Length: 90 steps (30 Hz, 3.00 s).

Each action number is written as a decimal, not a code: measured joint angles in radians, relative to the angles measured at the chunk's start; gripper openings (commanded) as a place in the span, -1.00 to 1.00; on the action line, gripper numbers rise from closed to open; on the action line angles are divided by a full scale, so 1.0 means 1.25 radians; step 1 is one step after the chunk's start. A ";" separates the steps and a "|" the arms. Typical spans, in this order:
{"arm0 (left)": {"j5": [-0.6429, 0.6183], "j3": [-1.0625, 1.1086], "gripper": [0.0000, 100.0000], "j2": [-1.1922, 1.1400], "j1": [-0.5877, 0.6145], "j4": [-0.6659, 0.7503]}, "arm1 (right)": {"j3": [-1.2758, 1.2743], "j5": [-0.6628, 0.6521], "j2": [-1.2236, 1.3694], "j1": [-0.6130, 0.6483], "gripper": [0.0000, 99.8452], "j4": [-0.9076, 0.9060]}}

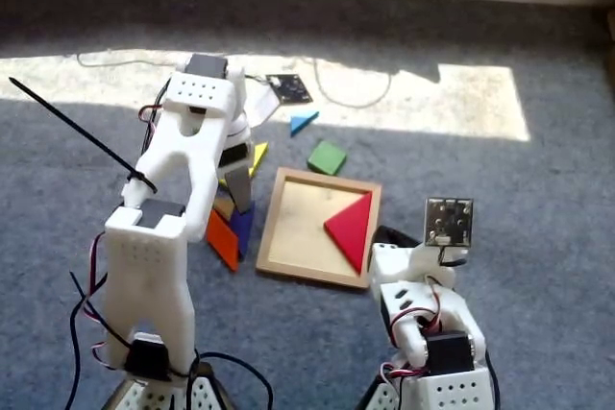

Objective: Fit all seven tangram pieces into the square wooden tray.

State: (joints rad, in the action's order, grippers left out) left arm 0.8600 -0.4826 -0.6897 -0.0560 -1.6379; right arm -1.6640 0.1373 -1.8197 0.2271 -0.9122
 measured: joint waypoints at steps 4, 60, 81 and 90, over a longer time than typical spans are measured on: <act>0.000 -0.001 -0.42 -0.048 -0.005 0.025 | 0.000 0.000 0.000 0.000 -0.96 0.000; -0.075 0.001 -0.40 0.000 -0.006 0.064 | 0.000 0.000 0.000 0.000 -0.96 0.000; -0.010 -0.001 -0.41 -0.044 0.034 0.119 | 0.000 0.000 0.000 0.000 -0.96 0.000; -0.009 0.000 -0.72 -0.079 0.034 0.125 | 0.000 0.000 0.000 0.000 -0.96 0.000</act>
State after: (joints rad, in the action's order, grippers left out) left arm 0.8493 -0.4826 -0.7879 -0.0130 -1.4814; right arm -1.6640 0.1373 -1.8197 0.2271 -0.9122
